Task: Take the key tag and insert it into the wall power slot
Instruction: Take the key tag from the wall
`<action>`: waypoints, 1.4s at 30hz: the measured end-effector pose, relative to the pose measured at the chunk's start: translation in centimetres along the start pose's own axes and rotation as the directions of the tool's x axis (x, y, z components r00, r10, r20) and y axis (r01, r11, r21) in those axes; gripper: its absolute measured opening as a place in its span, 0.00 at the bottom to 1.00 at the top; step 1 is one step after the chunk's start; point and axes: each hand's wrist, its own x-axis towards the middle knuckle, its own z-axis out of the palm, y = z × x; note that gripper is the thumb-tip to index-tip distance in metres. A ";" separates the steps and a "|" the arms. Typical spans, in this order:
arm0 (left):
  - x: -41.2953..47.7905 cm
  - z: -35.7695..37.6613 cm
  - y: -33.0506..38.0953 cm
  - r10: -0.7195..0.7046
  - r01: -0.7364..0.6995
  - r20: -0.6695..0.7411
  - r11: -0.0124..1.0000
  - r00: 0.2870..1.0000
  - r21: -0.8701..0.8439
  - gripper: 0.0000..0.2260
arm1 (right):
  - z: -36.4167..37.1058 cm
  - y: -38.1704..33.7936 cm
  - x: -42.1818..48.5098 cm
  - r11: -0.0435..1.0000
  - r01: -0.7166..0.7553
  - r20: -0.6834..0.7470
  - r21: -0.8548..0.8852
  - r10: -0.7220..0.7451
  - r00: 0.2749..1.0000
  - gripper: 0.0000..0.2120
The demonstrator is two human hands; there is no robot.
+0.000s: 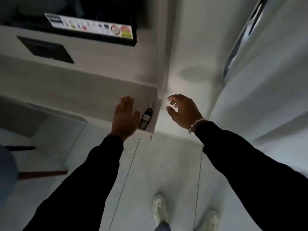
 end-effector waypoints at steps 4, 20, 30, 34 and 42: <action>1.6 2.5 -3.7 -0.076 0.060 0.116 0.990 0.990 0.131 0.26 | 5.1 -0.7 1.6 0.987 -0.161 0.132 -0.002 0.159 0.978 0.19; 4.2 4.4 -4.9 -0.018 -0.007 0.100 0.971 0.995 0.238 0.38 | 9.0 -1.8 4.7 0.869 -0.489 0.266 0.070 0.457 0.849 0.18; 4.2 5.1 -4.8 -0.022 0.001 0.087 0.970 0.996 0.244 0.35 | 10.3 -3.3 5.3 0.825 -0.549 0.065 0.131 0.546 0.835 0.15; 3.7 5.4 -4.6 -0.017 -0.003 0.080 0.971 0.997 0.239 0.35 | 10.1 -2.4 5.9 0.822 -0.562 0.138 0.098 0.548 0.825 0.13; 0.5 6.2 -2.0 0.031 -0.063 0.152 0.976 0.988 0.209 0.35 | 6.6 -0.2 2.5 0.592 -0.678 0.293 0.435 0.619 0.729 0.08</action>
